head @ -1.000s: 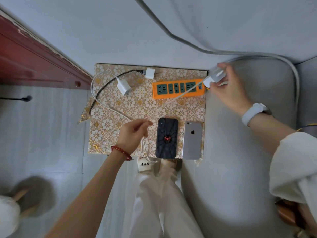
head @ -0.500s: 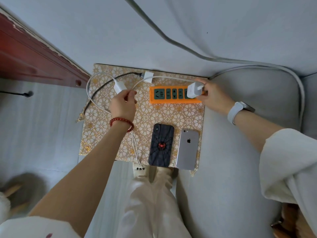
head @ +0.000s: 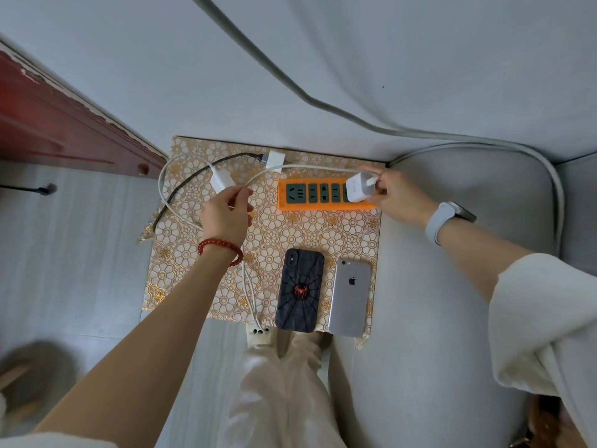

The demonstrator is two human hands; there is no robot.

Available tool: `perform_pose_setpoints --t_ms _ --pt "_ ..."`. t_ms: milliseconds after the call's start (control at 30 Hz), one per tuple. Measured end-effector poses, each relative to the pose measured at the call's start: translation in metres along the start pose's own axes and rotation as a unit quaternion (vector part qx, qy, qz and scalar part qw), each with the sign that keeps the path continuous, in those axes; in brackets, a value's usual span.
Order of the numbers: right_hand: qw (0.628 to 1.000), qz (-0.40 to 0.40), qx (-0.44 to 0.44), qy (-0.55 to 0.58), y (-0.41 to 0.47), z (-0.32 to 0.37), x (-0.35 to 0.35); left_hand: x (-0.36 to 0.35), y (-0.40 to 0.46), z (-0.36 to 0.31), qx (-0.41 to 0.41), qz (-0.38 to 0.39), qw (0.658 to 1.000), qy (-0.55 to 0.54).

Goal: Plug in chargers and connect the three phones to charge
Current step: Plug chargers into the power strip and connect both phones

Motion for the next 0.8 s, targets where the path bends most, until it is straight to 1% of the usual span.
perform_pose_setpoints --t_ms 133,200,333,467,533,600,700,800 --pt "0.999 0.003 0.026 -0.019 0.003 0.01 -0.01 0.003 0.002 0.002 -0.001 0.0 1.0 -0.001" --pt "1.0 0.001 0.026 -0.005 0.003 0.011 -0.013 0.005 0.003 0.004 0.002 -0.003 1.0 -0.001" --pt "0.995 -0.081 0.014 0.056 0.004 0.005 -0.011 0.005 0.004 0.006 0.006 -0.002 1.0 -0.01" --pt "0.996 -0.067 0.0 0.065 0.008 -0.003 -0.021 0.0 -0.001 0.006 0.017 0.007 1.0 -0.023" --pt "0.995 -0.075 -0.014 0.058 0.01 -0.005 -0.024 -0.002 -0.003 0.006 0.025 0.015 0.999 -0.031" --pt "0.995 -0.094 -0.025 0.032 0.014 -0.007 -0.026 -0.005 -0.005 0.006 0.034 0.027 0.998 -0.046" --pt "0.994 -0.102 -0.033 0.005 0.013 -0.005 -0.027 -0.006 -0.013 0.005 0.055 0.054 0.995 -0.065" --pt "0.993 -0.106 -0.043 -0.023 0.01 -0.003 -0.026 -0.004 -0.03 0.013 0.082 0.104 0.989 -0.064"
Point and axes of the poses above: each hand's wrist, its own y-axis towards the middle knuckle, its own x-axis out of the back of the hand, z = x × y, the point moved 6 cm from there along y, towards the middle knuckle, and after that the axes turned 6 degrees about -x, right-handed, at the moved point
